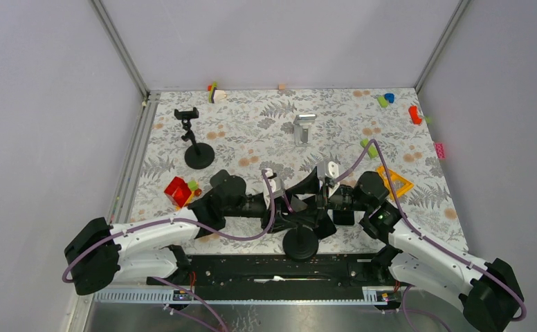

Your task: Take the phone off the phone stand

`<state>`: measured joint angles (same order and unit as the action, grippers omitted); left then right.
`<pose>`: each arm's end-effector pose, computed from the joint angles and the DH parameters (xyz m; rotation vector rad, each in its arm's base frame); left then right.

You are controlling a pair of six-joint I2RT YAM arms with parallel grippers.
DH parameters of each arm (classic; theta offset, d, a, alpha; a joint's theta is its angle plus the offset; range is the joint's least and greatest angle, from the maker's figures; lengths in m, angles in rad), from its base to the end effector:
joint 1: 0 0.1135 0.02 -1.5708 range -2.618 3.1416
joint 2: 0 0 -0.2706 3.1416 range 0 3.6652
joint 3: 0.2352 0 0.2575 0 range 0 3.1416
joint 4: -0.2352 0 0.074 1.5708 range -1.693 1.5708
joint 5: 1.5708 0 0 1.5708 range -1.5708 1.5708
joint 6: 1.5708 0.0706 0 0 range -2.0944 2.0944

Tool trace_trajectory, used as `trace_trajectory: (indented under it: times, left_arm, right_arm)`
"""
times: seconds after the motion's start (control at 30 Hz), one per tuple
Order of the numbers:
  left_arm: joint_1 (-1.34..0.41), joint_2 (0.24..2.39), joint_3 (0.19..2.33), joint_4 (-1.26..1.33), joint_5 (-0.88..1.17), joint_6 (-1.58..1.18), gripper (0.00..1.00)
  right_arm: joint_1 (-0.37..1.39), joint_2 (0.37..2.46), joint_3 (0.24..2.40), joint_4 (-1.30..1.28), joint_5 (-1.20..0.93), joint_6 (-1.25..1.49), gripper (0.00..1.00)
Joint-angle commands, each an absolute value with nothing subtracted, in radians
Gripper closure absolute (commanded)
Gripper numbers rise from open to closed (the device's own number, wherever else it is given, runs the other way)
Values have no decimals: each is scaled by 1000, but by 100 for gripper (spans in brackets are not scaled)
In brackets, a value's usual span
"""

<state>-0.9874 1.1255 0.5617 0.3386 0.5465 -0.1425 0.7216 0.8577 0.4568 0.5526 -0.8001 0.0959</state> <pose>0.1226 -0.2523 0.2446 1.1725 1.5677 -1.2673 0.1307 0.1825 0.2943 -1.1071 1.1408 1.2135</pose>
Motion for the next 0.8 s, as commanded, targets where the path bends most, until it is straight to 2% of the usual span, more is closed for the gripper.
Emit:
trace_trajectory:
  times: [0.0, 0.2, 0.47, 0.63, 0.77]
  left_arm:
    - [-999, 1060, 580, 614, 582, -179, 48]
    - [-1002, 1068, 572, 650, 689, -181, 44]
    - [-1002, 1102, 594, 650, 642, -163, 43]
    - [-1002, 1123, 603, 633, 597, -160, 45]
    - [-1002, 1116, 592, 640, 543, -174, 50]
  right_arm:
    - [736, 856, 434, 544, -709, 80, 100]
    - [736, 858, 435, 544, -689, 89, 100]
    - [739, 894, 424, 654, -810, 190, 100]
    - [742, 889, 413, 678, -802, 204, 100]
    - [743, 869, 398, 691, -768, 205, 100]
